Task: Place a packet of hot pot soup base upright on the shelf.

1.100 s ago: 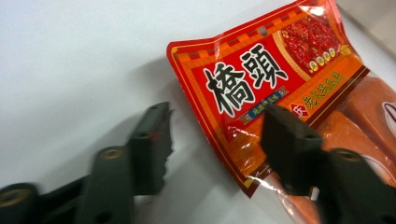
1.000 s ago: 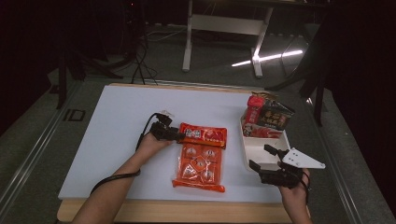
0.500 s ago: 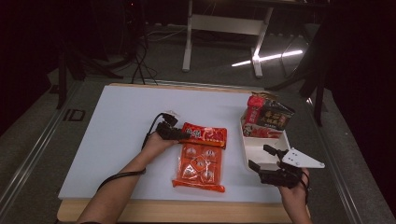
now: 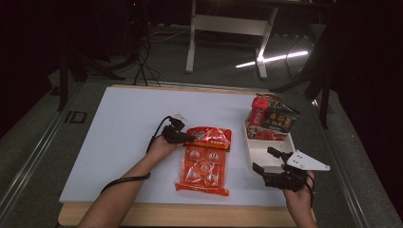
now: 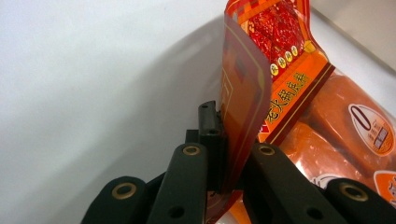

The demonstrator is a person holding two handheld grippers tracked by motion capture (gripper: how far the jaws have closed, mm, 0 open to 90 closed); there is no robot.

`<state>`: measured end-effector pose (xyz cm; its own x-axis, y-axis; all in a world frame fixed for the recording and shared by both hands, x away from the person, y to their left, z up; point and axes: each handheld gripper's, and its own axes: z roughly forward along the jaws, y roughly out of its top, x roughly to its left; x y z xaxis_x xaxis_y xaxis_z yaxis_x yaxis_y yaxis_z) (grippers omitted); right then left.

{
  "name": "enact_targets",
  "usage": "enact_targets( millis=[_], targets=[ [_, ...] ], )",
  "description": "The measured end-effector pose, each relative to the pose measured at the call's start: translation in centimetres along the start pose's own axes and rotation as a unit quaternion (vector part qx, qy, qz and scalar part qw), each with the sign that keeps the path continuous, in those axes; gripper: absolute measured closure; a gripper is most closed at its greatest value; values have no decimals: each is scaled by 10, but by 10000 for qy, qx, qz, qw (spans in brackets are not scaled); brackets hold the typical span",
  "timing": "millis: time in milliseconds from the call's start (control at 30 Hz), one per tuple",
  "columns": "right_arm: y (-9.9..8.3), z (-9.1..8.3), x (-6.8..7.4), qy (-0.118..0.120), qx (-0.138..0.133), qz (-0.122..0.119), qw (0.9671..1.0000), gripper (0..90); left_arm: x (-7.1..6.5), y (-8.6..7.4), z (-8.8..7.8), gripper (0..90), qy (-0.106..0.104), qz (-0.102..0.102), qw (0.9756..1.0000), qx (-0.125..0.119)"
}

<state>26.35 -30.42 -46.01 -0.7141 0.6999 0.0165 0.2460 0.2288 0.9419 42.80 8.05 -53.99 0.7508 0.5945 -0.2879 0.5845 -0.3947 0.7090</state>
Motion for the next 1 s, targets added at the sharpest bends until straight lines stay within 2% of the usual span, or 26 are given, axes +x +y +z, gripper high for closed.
enact_targets(
  millis=[200, 367, 533, 600, 733, 767, 800, 833, 867, 900, 933, 1000],
  targets=[
    [1, -1, -1, -70, 4, 1, 10000, 159, -6, 1, -16, 895, -27, 3, 9998, -189],
    [3, 0, 1, 23, 57, -51, 10000, 159, -12, 4, -31, 897, -68, 48, 9995, -314],
    [7, -4, 2, 17, -176, -151, 9997, 159, -20, 7, -43, 898, -86, 144, 9989, -427],
    [9, -5, 2, 29, -202, -128, 9997, 154, -23, 9, -47, 898, -132, 114, 9987, -487],
    [12, -5, 1, -3, -83, -43, 10000, 143, -28, 12, -53, 898, -130, 198, 9982, -544],
    [12, -5, 1, 31, -47, 34, 10000, 136, -32, 14, -56, 898, -129, 256, 9981, -550],
    [13, -5, 2, 103, -4, 250, 9996, 133, -35, 15, -60, 898, -139, 304, 9978, -580],
    [14, -6, 2, 104, -15, 286, 9995, 126, -37, 16, -62, 898, -147, 343, 9975, -600],
    [15, -5, 4, 28, -20, 242, 9997, 119, -37, 16, -62, 898, -147, 343, 9975, -600],
    [15, -5, 4, 28, -20, 242, 9997, 119, -39, 17, -64, 898, -162, 365, 9972, -630],
    [18, -5, 6, 23, 40, 114, 9999, 111, -42, 17, -68, 898, -203, 374, 9967, -693],
    [21, -3, 8, 57, 94, 102, 9999, 111, -46, 17, -71, 898, -204, 426, 9962, -734]
  ],
)
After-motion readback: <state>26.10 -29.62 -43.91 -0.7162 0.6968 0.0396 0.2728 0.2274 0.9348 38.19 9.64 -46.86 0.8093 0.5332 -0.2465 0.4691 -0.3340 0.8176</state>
